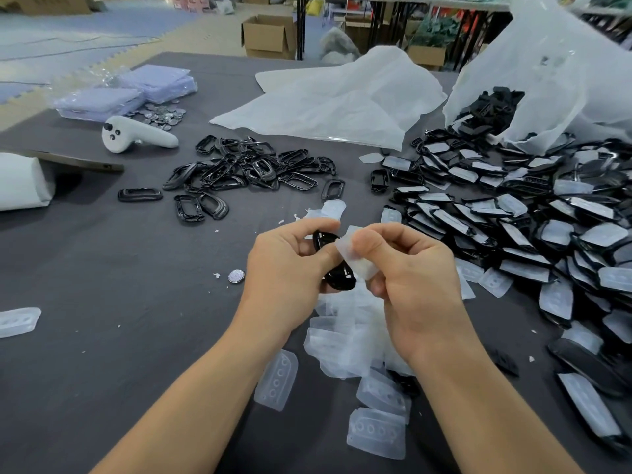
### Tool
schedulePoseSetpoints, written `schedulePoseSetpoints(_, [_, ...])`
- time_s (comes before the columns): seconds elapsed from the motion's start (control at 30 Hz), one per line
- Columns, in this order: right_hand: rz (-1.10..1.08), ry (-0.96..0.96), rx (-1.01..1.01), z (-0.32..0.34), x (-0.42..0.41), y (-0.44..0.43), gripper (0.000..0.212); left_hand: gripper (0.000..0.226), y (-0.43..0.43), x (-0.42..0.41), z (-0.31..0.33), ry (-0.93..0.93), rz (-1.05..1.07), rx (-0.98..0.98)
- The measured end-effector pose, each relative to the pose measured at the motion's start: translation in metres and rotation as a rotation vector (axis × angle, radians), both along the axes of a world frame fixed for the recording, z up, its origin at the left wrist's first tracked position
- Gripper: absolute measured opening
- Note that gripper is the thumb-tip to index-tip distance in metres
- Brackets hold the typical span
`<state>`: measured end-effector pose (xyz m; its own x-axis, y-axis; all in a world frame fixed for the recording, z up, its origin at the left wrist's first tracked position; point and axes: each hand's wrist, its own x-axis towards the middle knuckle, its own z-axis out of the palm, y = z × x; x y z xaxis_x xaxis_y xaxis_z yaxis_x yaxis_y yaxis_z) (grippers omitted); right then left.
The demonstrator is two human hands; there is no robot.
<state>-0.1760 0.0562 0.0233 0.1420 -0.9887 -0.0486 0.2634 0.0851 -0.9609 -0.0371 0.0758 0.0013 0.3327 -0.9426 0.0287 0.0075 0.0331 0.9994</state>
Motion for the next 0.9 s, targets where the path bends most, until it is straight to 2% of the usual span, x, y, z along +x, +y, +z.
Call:
schedulePoseSetpoints(0.1, [0.017, 0.052, -0.024, -0.003, 0.003, 0.002, 0.014, 0.017, 0.001, -0.002, 0.0, 0.044, -0.011, 0.002])
schedulePoseSetpoints(0.27, [-0.02, 0.189, -0.118, -0.008, 0.003, 0.0, 0.019, 0.034, 0.003, 0.003, 0.006, 0.311, -0.137, 0.091])
schedulePoseSetpoints(0.4, [-0.063, 0.196, -0.143, -0.01, 0.003, -0.001, 0.005, 0.039, 0.004, 0.008, 0.009, 0.428, -0.286, 0.107])
schedulePoseSetpoints(0.67, [-0.154, 0.41, -0.259, -0.012, 0.003, -0.002, 0.004, 0.032, 0.004, 0.011, 0.009, 0.508, -0.444, 0.111])
schedulePoseSetpoints(0.9, [-0.215, 0.451, -0.257, -0.007, 0.005, 0.001, 0.018, 0.031, 0.005, 0.01, 0.009, 0.518, -0.473, 0.101])
